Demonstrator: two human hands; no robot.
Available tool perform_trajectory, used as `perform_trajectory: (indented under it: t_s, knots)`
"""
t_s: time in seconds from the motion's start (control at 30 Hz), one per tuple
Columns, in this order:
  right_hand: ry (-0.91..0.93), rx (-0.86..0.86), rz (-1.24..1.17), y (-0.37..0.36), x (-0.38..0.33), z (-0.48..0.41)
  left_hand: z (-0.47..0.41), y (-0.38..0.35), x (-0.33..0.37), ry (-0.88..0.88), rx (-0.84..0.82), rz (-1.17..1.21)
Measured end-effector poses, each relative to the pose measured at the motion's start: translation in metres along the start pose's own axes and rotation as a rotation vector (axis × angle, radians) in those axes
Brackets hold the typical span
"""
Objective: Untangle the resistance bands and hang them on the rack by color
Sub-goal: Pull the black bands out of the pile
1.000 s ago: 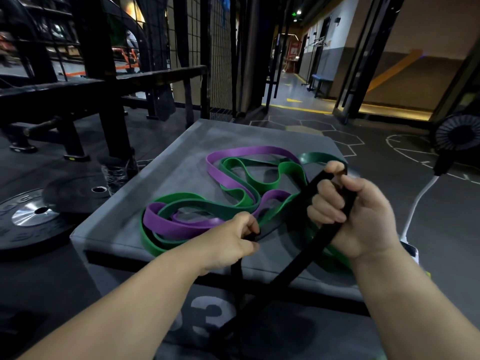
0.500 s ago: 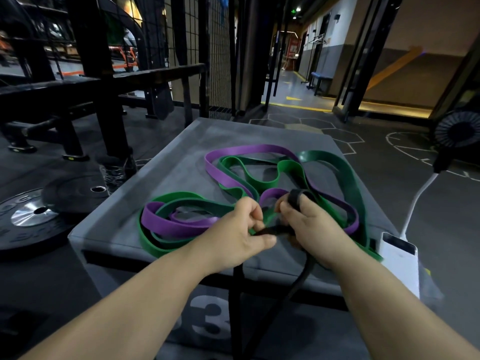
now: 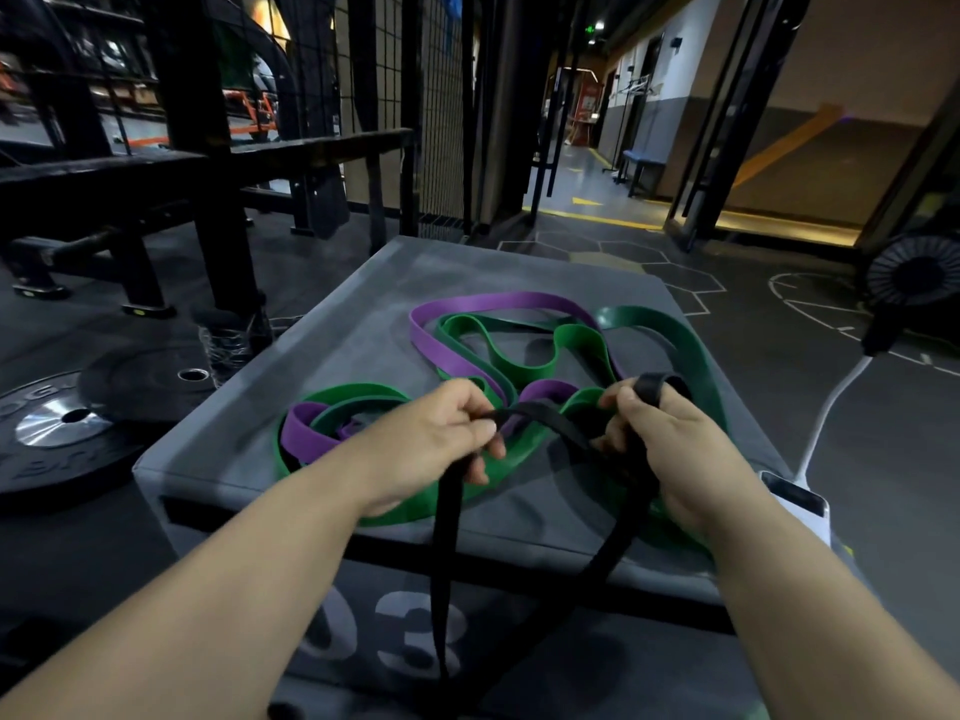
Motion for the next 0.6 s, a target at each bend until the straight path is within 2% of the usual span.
perform_trajectory:
  t_s: [0.17, 0.23, 0.37, 0.5, 0.6]
  knots:
    - [-0.066, -0.051, -0.251, -0.002, 0.001, 0.002, 0.014, 0.005, 0.023, -0.159, -0.117, -0.436]
    - [-0.085, -0.103, -0.334, -0.008, 0.0, 0.005, 0.02, -0.001, 0.031, -0.244, -0.158, -0.463]
    - [-0.141, -0.274, -0.298, -0.031, 0.005, 0.015, 0.023, -0.013, 0.035, -0.387, -0.195, -0.545]
    - [-0.213, -0.526, -0.288, -0.055, 0.008, 0.038, 0.018, -0.012, 0.034, -0.454, -0.071, -0.542]
    - [-0.319, -0.615, -0.393, -0.064, 0.007, 0.047, 0.014, -0.007, 0.033, -0.431, 0.01, -0.45]
Point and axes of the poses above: each hand's wrist, its own z-axis away from the middle knuckle, its own y-axis out of the back of the hand, x = y × z, the point moved 4 cm from there along -z, towards the middle knuckle, and after that the axes turned 1 degree about y, right-handed, at the moved point
